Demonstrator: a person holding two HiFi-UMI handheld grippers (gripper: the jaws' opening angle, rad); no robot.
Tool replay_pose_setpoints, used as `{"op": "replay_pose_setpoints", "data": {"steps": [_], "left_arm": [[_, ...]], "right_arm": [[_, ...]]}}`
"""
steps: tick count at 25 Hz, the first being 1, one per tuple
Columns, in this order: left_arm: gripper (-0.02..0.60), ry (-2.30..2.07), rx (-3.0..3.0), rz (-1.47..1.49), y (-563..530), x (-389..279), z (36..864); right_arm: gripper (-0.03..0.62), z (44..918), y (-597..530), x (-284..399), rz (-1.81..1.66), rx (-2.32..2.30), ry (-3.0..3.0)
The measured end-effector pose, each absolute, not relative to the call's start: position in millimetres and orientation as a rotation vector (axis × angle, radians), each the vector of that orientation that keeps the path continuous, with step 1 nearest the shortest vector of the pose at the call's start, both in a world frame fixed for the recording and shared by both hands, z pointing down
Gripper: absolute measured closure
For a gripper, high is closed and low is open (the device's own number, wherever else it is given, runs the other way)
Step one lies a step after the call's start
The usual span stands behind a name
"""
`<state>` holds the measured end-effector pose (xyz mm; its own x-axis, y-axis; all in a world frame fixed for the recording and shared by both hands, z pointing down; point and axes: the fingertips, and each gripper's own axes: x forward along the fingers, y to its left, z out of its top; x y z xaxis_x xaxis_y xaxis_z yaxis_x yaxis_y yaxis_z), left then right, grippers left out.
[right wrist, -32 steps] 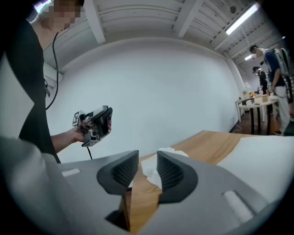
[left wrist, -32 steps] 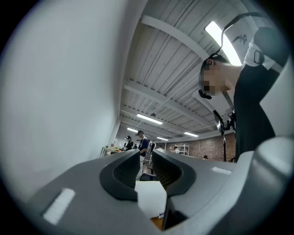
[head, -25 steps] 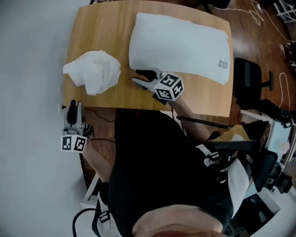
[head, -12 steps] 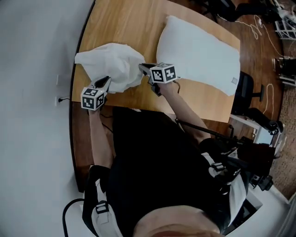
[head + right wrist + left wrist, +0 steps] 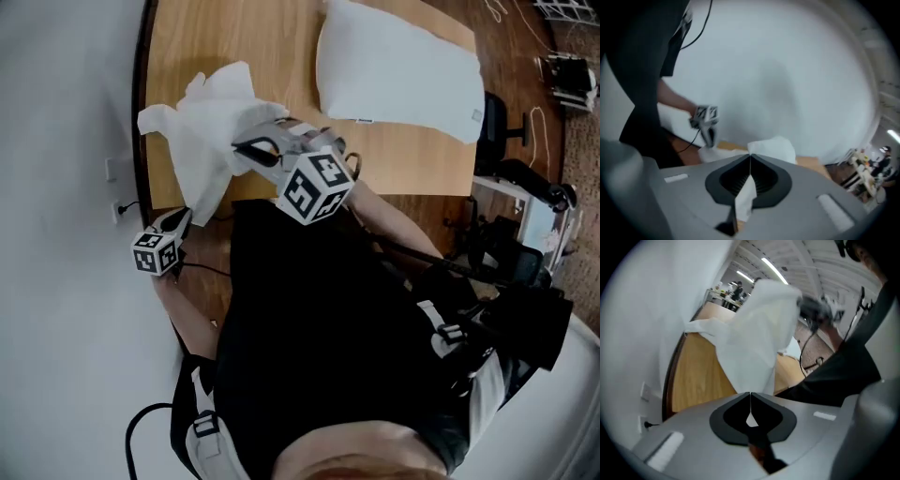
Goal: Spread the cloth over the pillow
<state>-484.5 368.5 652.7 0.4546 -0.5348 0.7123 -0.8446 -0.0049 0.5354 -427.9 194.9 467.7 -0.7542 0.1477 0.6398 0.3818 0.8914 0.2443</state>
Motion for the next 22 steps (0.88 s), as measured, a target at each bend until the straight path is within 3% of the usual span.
{"op": "replay_pose_setpoints", "data": {"steps": [3,5,6,7,12,19,21,22], "left_arm": [[0.571,-1.409,1.616,0.247,358.4,-529.8,633.3],[0.571,-1.521,1.642,0.257,335.0,-553.3,611.3],[0.571,-1.556,1.67,0.27,320.9,-558.6,598.3],[0.571,-1.569,1.701,0.284,308.3,-558.2,586.7],[0.571,-1.462,1.712,0.385,305.1,-526.2,587.5],[0.571,-1.532,1.555,0.397,352.8,-536.7,590.5],[0.571,-1.557,1.554,0.416,354.9,-538.6,580.6],[0.571,-1.557,1.563,0.415,353.9,-537.6,575.9]], "right_arm": [[0.576,603.8,268.8,-375.4,-0.4,-0.623,-2.139],[0.422,631.4,283.1,-348.6,-0.3,-0.647,-2.108],[0.38,624.9,279.8,-340.7,-0.215,-0.629,-2.143],[0.379,611.1,269.5,-333.5,-0.123,-0.595,-2.195],[0.384,565.9,157.9,-293.2,0.117,-0.226,-2.381],[0.402,659.6,165.8,-314.4,-0.223,-0.372,-2.059],[0.572,669.9,169.4,-303.5,-0.219,-0.383,-1.993],[0.574,657.9,168.1,-297.0,-0.181,-0.378,-2.004]]}}
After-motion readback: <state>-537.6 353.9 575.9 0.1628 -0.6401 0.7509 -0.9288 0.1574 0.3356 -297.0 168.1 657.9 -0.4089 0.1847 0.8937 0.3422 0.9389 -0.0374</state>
